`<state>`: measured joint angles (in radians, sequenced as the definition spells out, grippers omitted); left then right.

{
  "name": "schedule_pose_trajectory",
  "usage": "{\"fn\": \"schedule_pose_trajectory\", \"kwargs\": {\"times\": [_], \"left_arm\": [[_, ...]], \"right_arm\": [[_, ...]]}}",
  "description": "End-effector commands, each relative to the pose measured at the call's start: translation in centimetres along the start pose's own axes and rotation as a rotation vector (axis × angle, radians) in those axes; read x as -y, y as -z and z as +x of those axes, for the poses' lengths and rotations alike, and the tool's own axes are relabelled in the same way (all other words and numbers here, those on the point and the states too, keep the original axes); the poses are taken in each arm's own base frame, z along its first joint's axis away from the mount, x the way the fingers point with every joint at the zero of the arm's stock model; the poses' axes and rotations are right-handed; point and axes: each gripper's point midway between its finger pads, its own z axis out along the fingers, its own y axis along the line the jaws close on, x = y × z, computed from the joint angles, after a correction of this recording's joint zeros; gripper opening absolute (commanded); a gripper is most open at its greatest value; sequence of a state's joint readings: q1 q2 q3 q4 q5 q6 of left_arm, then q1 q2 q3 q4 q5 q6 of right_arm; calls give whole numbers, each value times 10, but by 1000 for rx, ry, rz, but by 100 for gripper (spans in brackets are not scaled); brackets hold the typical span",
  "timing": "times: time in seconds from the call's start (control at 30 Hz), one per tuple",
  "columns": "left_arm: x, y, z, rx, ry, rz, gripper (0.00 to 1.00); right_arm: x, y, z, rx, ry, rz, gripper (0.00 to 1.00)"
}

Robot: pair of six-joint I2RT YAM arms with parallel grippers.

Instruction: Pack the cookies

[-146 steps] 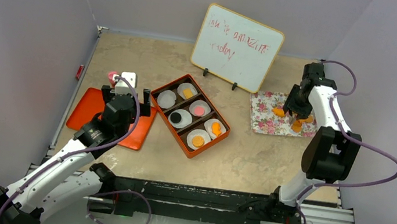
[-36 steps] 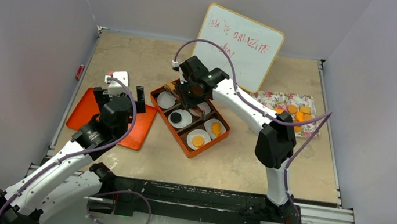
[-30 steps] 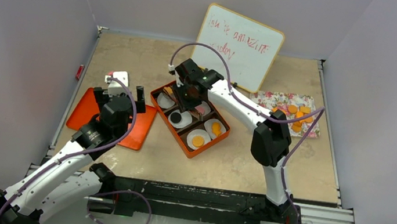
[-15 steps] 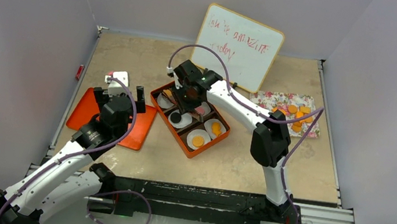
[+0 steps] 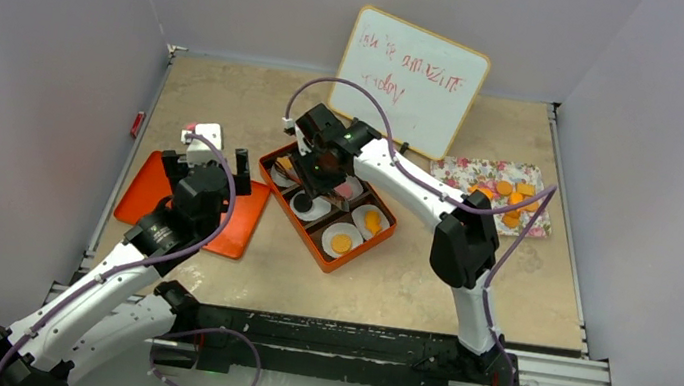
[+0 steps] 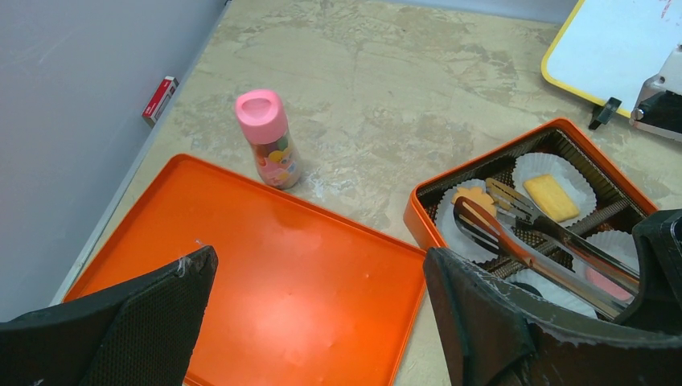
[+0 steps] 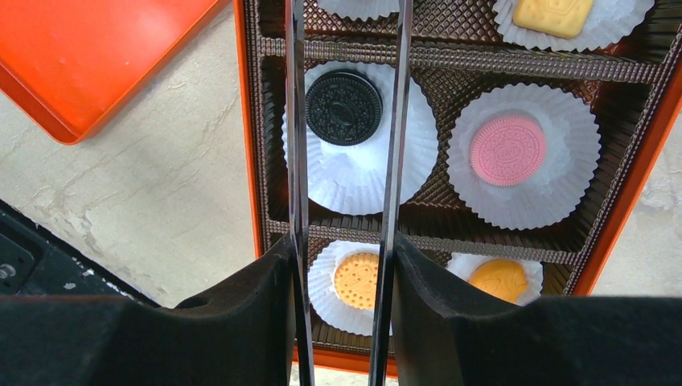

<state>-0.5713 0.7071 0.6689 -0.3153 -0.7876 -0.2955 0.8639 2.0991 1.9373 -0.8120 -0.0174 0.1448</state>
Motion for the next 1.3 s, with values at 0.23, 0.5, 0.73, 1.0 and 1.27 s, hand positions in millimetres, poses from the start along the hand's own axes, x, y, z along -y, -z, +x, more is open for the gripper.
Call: {"fn": "schedule_pose_trajectory", "kwargs": {"times": [0.23,0.5,0.73,1.0,1.27], "left_arm": [[1,0,-5,19,23,9,100],[1,0,-5,19,24,9,100],[1,0,-5,19,24,7,100],[1,0,-3,15,21,5,100],[2,-1,-1,9,19,6,100]], "right_arm": [[-3,15,-11,31,27,4,47],[1,28,-15,63,26,31,48],[12,53,-8,112,-24,93,46],[50,84,11,189,-133,268,45],[104,112,62,245,-409,386,46]]}}
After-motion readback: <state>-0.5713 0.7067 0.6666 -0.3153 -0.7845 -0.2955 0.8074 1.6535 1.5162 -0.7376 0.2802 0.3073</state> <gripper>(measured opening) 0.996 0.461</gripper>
